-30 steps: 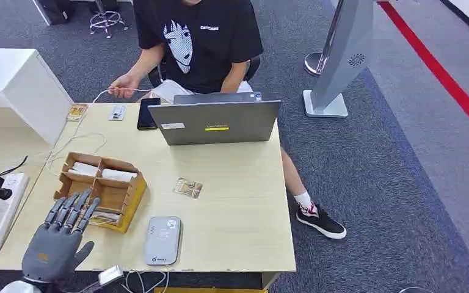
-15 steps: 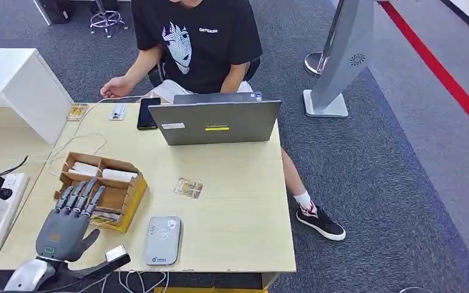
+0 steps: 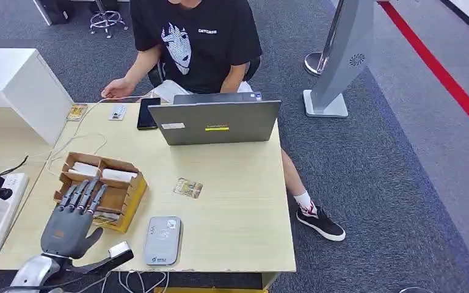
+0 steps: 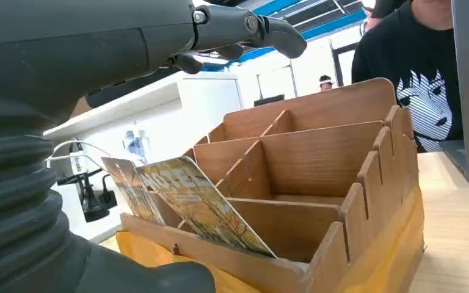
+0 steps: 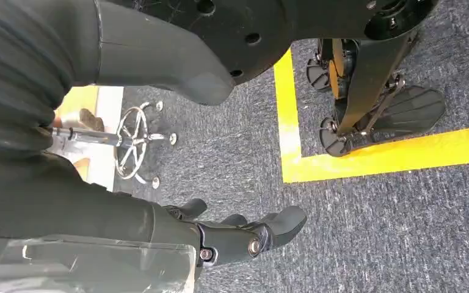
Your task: Pass the card to the sensor for recognition and then transmit it.
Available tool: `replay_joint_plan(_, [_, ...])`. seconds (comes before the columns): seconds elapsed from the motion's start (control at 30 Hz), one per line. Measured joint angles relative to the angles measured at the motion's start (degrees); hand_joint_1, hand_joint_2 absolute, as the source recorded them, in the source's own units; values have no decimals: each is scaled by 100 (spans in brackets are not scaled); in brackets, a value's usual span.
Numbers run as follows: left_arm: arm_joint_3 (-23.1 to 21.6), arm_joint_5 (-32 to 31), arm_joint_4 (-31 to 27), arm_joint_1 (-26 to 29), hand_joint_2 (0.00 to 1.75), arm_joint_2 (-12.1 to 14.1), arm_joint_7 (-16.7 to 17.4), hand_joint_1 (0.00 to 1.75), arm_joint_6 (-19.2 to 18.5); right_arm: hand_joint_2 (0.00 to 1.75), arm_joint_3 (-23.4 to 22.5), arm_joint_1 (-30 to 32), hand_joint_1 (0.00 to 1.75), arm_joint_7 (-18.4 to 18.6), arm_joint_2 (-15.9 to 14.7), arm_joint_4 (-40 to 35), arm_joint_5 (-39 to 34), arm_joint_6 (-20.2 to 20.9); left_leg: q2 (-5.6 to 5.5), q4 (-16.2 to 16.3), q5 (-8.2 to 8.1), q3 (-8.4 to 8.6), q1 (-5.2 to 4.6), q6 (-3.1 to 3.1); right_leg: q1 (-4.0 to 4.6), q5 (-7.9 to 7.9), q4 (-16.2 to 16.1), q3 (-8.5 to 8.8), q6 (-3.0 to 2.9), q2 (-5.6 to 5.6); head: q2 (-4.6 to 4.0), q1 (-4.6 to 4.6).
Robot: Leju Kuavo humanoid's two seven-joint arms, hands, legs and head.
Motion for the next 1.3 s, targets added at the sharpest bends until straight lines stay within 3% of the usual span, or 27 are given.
replay_joint_plan(0.13, [-2,11,0,-1,175,-15,0,0,-9,175,2,0,0,0,0,0,24,0,0,0,0,0,0,0,0,0,0,0,0,0,0,2])
replay_joint_plan(0.17, [-2,31,2,-2,175,-26,0,175,-44,175,2,0,0,2,0,0,33,2,0,0,0,0,0,0,0,0,0,0,0,0,0,2])
replay_joint_plan(0.67, [-24,172,13,-5,175,-50,-15,175,-160,175,0,-1,0,33,0,0,-22,15,0,0,0,0,0,0,0,0,0,0,0,0,0,0])
replay_joint_plan(0.8, [-24,280,4,-2,175,-52,-70,175,117,175,-22,1,0,52,0,0,-22,17,0,0,0,0,0,0,0,0,0,0,0,0,0,0])
replay_joint_plan(0.97, [-9,304,-417,-1,175,-55,-135,175,446,175,-44,1,0,50,0,0,-7,7,-1,0,0,-1,0,0,0,0,0,1,0,-1,0,2])
replay_joint_plan(1.17, [28,203,-969,-95,175,-11,-131,175,444,175,-63,2,0,48,2,0,46,4,-2,1,0,0,0,0,0,1,0,1,0,-1,0,0])
replay_joint_plan(1.3, [41,48,-1106,-347,175,116,61,175,267,175,-68,1,0,28,2,0,96,13,0,1,1,0,1,-1,0,2,2,1,-1,-1,0,0])
